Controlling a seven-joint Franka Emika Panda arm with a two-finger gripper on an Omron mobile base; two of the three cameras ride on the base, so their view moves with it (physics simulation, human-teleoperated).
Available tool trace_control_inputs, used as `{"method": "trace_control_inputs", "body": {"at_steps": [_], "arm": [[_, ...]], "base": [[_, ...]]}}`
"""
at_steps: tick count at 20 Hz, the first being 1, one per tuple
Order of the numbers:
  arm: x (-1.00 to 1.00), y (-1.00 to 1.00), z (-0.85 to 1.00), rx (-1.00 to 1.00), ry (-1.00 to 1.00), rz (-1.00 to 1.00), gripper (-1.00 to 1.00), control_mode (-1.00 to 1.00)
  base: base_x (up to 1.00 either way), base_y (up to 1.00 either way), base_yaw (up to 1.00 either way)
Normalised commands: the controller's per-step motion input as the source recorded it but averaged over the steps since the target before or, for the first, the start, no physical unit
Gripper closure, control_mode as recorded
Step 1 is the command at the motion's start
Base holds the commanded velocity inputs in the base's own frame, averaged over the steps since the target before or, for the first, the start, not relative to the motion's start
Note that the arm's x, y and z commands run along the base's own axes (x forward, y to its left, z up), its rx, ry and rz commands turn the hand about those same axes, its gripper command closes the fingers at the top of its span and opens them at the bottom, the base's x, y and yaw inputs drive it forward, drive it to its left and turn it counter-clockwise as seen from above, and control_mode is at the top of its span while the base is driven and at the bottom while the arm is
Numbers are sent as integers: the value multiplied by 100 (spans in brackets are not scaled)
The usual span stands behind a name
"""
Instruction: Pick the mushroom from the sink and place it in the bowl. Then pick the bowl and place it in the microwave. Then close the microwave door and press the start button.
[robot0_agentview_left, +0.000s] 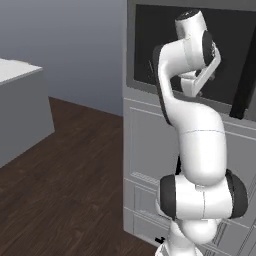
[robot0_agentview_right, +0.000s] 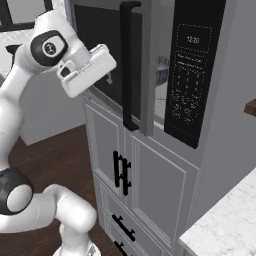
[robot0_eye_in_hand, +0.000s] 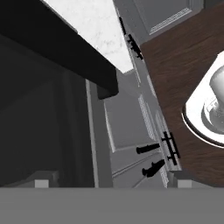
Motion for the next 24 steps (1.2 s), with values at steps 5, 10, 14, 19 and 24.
{"method": "trace_control_inputs", "body": {"at_steps": [5,10,14,19,24], "arm": [[71,-72,-3,11,-8,-1,-100,-100],[42,-45,-39,5,-35,0,-100,-100],[-86,19,-6,-5,-64,0,-100,-100],[-100,50,0,-11,-60,0,-100,-100],[-95,6,0,0,-28,-1,-100,-100]], "base": [[0,0,0],[0,0,0],[0,0,0],[0,0,0],[0,0,0]]}}
